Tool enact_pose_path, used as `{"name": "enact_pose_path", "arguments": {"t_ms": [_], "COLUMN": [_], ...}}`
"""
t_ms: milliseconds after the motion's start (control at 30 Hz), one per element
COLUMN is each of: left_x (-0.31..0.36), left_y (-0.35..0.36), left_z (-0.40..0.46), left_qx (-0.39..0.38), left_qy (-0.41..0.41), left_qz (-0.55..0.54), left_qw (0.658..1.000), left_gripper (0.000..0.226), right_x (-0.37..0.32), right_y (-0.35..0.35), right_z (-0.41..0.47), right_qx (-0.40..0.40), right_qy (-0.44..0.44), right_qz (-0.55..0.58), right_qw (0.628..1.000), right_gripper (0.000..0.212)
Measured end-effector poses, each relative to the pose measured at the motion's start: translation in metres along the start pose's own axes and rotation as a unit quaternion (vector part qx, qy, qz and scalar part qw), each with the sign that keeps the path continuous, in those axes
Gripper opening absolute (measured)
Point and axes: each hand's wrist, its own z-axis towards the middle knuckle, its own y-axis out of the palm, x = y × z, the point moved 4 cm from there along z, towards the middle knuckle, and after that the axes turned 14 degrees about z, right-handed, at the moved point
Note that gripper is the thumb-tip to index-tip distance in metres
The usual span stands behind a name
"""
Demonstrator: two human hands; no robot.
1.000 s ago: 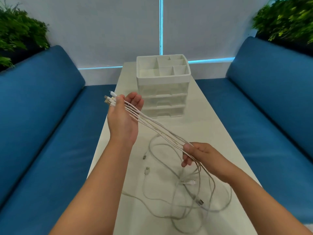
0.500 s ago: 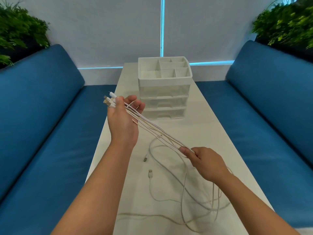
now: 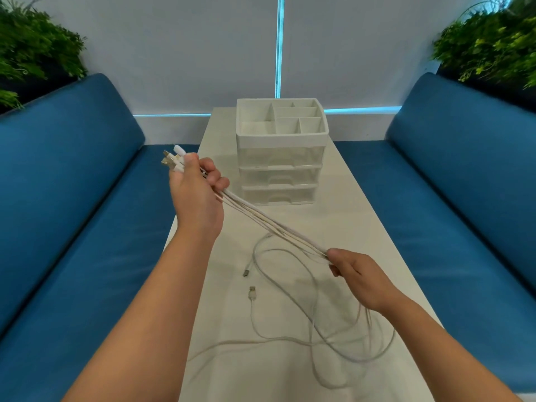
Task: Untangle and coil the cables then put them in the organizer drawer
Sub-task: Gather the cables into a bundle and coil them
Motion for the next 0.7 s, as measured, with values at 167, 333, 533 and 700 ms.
{"name": "enact_pose_path", "arguments": {"t_ms": [167, 333, 533, 700], "left_x": [-0.010, -0.022, -0.025, -0.030], "left_y": [-0.004, -0.005, 0.021, 0.048], "left_z": [0.005, -0.006, -0.031, -0.050], "left_qx": [-0.015, -0.025, -0.098, -0.161], "left_qy": [-0.032, -0.057, -0.056, -0.081], "left_qz": [-0.025, -0.038, -0.002, 0.016], "left_qw": [0.999, 0.997, 0.994, 0.984], "left_gripper": [0.021, 0.026, 0.025, 0.021], "right_x": [-0.002, -0.009, -0.020, -0.105], "right_y": [-0.002, -0.004, -0.002, 0.010], "right_z": [0.004, 0.015, 0.021, 0.033], "right_qx": [0.033, 0.068, -0.098, -0.123], "right_qy": [-0.025, 0.053, 0.158, 0.024], "right_qz": [-0.142, -0.322, -0.327, 0.072], "right_qw": [0.989, 0.943, 0.927, 0.990], "right_gripper": [0.064, 0.059, 0.058, 0.089]}}
